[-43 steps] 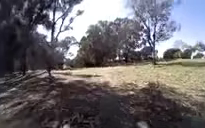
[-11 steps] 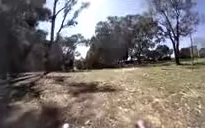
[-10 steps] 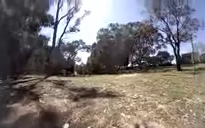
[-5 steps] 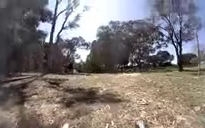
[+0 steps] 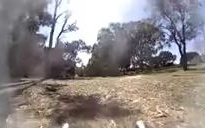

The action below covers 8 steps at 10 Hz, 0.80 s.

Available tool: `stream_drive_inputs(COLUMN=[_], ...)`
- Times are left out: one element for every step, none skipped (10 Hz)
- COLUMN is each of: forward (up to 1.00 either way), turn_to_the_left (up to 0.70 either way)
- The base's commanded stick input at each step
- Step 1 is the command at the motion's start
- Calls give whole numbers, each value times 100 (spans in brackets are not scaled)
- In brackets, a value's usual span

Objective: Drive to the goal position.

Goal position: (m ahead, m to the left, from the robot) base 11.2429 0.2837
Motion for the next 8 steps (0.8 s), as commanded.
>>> stream_drive_inputs(forward=[100,100,100,100,100,100,100,100], turn_to_the_left=[0,0,0,0,0,0,0,0])
